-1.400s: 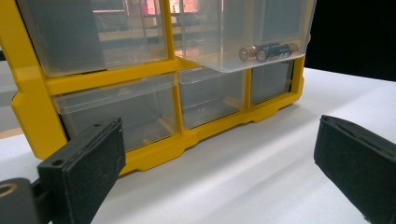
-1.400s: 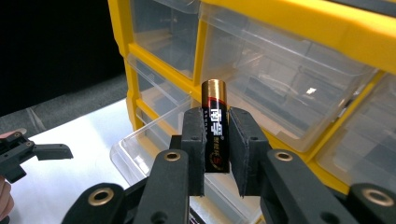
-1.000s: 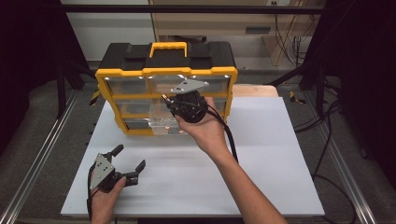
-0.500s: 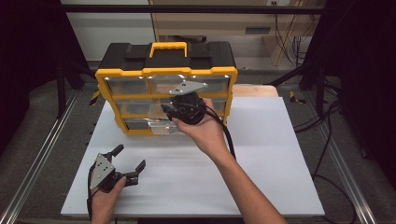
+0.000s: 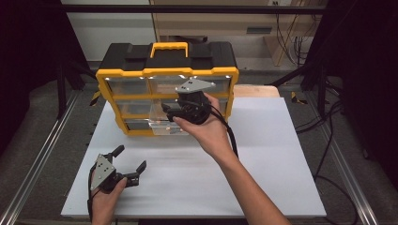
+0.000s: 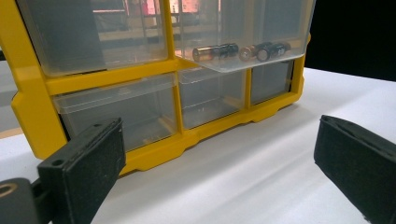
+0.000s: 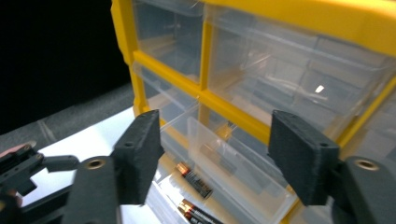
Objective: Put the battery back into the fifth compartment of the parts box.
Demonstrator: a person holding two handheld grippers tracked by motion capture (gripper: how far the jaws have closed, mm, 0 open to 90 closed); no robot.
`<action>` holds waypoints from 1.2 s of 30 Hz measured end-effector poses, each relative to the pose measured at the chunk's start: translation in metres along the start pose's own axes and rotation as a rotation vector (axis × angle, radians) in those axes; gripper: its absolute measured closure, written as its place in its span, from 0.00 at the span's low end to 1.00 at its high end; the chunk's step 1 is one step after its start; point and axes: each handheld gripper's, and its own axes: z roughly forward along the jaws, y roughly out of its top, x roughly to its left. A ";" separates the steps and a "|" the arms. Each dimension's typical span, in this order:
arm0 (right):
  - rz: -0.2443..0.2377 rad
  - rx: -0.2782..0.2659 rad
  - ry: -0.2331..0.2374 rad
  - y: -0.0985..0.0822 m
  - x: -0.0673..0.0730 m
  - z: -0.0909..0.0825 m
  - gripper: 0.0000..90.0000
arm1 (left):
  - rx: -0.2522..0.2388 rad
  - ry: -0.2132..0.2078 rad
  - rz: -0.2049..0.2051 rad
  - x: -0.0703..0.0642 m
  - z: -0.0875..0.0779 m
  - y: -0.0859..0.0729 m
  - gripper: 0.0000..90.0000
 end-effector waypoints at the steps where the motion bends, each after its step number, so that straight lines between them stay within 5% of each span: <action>1: 0.003 -0.007 -0.008 0.000 0.000 -0.001 0.35 | 0.000 0.000 0.000 0.000 0.000 0.000 0.02; 15: 0.043 -0.062 -0.063 0.002 -0.009 -0.016 0.11 | 0.002 0.001 0.000 0.000 0.000 0.000 0.02; 36: 0.080 -0.143 -0.080 -0.006 -0.035 -0.050 0.04 | 0.004 0.003 -0.005 0.001 0.000 0.000 0.02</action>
